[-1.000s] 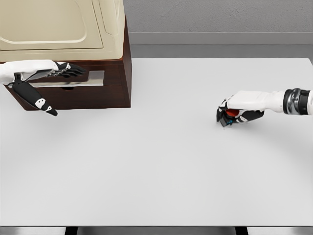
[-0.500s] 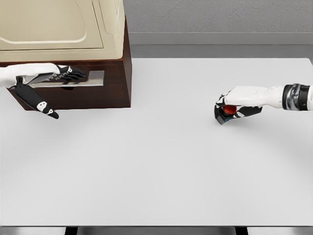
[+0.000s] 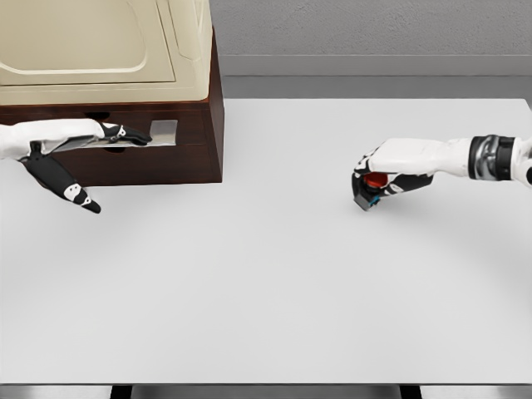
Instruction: Open the cabinet drawer with left arm, and place a switch into the drawer with right arm
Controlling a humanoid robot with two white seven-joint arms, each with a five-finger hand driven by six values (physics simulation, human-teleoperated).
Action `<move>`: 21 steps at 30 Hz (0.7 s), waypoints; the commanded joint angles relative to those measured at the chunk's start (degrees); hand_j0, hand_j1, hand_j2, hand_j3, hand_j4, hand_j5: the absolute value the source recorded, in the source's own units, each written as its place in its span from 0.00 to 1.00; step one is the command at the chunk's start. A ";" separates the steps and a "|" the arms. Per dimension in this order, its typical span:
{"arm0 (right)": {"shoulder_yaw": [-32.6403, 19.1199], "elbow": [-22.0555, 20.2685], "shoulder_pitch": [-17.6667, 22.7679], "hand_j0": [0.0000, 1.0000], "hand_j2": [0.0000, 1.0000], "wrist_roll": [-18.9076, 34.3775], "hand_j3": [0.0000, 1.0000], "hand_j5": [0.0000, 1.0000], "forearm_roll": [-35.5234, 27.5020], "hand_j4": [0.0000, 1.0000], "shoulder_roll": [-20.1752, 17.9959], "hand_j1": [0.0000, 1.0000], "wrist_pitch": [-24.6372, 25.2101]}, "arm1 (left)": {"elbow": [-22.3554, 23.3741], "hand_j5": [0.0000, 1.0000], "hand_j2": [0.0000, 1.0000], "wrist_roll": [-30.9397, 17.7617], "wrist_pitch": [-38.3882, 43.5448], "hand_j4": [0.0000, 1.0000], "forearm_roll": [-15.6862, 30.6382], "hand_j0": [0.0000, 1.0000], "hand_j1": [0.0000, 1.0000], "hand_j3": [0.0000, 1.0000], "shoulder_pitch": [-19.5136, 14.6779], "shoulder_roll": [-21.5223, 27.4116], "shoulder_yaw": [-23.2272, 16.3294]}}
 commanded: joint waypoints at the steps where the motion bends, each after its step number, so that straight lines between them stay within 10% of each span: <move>1: -0.01 -0.15 0.00 0.50 0.50 -0.02 0.50 0.50 -0.36 0.50 0.50 0.50 -0.02 | -0.41 1.00 1.00 -0.13 0.02 1.00 0.93 1.00 1.00 1.00 0.00 0.54 0.04; 21: 0.16 -1.91 -1.67 0.49 0.49 -0.02 0.49 0.49 -0.45 0.49 3.49 0.49 -0.02 | -0.94 1.00 1.00 -0.13 -1.56 1.00 1.46 1.00 1.00 1.00 1.23 3.35 -0.14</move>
